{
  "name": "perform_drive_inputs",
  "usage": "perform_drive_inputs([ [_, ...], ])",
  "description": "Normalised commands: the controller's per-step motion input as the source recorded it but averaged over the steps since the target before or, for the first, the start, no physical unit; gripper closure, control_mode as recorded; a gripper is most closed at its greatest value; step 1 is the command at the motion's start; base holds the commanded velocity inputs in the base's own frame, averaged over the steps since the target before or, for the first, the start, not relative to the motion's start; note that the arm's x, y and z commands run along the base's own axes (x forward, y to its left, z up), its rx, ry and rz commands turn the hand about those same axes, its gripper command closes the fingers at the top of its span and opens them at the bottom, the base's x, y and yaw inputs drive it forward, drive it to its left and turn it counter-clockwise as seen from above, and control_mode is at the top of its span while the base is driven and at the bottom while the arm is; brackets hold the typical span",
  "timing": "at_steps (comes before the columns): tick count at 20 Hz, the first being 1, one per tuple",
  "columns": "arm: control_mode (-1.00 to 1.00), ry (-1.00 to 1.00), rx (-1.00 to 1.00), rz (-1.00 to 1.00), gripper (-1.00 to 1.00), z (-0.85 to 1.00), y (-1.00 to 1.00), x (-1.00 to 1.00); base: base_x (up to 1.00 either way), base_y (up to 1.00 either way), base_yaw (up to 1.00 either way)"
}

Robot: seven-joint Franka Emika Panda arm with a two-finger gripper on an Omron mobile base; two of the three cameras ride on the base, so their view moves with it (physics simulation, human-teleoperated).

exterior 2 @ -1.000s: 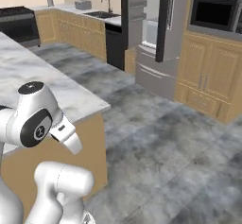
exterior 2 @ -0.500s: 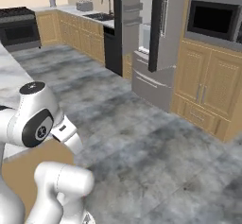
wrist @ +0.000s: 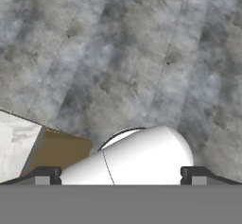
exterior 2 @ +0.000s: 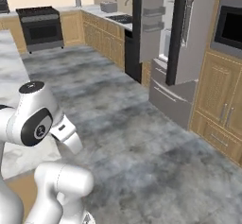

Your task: Pick up the mango and orange from the fridge and place one fruit on each plate on the dining counter.

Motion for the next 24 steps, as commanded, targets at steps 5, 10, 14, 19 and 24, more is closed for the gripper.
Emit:
perform_drive_inputs([
  [5,1.00,0.00,0.00,0.00,-1.00,0.00,0.00,0.00,1.00,-0.99,0.21],
  [10,1.00,0.00,0.00,0.00,-1.00,0.00,0.00,0.00,0.88,-1.00,0.23],
  [14,1.00,0.00,0.00,0.00,-1.00,0.00,0.00,0.00,0.20,-1.00,0.07],
  [19,1.00,0.00,0.00,0.00,-1.00,0.00,0.00,0.00,1.00,-0.31,0.12],
  [24,1.00,0.00,0.00,0.00,-1.00,0.00,0.00,0.00,1.00,-0.07,0.14],
])
